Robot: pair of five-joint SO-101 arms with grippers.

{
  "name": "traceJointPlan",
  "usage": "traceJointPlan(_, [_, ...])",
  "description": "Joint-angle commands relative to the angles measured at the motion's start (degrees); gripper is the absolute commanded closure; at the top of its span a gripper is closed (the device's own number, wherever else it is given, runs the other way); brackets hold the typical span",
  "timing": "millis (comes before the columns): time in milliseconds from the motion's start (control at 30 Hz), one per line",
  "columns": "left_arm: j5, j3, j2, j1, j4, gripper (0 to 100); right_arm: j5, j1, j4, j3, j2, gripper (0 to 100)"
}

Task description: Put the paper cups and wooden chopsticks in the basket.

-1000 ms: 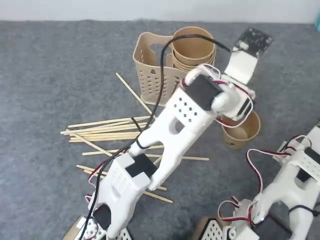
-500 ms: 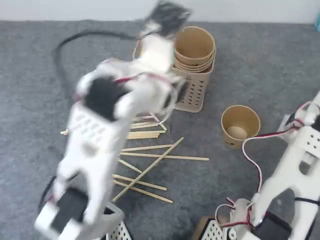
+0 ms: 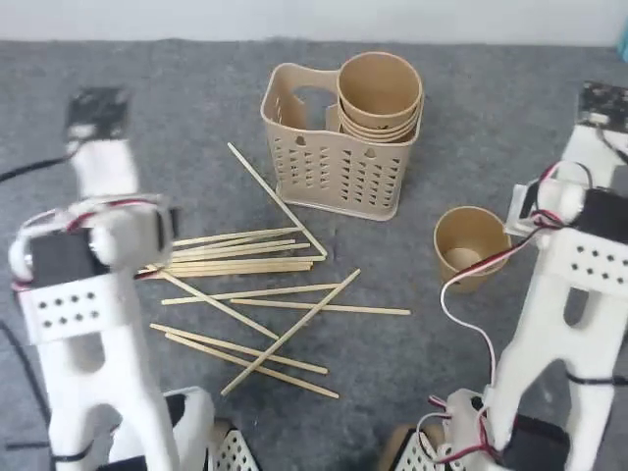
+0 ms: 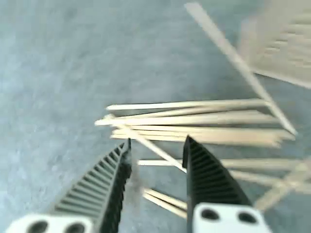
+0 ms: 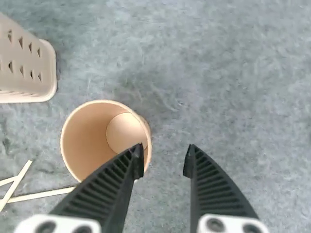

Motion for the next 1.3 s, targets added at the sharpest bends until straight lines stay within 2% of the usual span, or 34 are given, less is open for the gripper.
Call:
traceJointPlan(0, [-0.70,14.81,-2.02,-10.46,-12.92,83,-0.53,-1.54,-1.36,-2.55,3.74,84.4])
traceJointPlan(233, [-0.53,35.30,-2.02,-15.38,-30.59,83,-0.26,-1.71,-4.97,-2.55,14.64,84.7])
traceJointPlan(367, [-0.53,41.36,-2.02,-17.67,-38.33,83,-0.44,-2.59,-5.05,-2.64,17.98,84.7])
traceJointPlan(600, [-0.62,41.63,-1.93,-19.52,-39.38,83,-0.70,-4.26,-7.08,-2.46,22.29,85.0])
traceJointPlan(667, [-0.62,41.63,-1.93,-19.52,-39.38,83,-0.53,-4.26,-7.69,-2.46,24.04,88.3])
traceJointPlan(767, [-0.62,41.63,-1.93,-19.69,-39.38,84,-0.26,-4.26,-8.48,-2.64,25.98,99.8])
traceJointPlan(933, [-0.62,41.63,-2.02,-19.69,-39.47,84,-0.26,-4.35,-7.60,-3.43,24.40,98.9])
traceJointPlan(1067, [-0.62,41.63,-2.02,-19.69,-39.47,84,-0.70,-4.53,-1.19,-10.73,20.53,99.1])
traceJointPlan(1267, [-0.62,41.63,-2.02,-19.69,-39.47,84,-0.70,-8.04,13.58,-33.67,18.51,99.1])
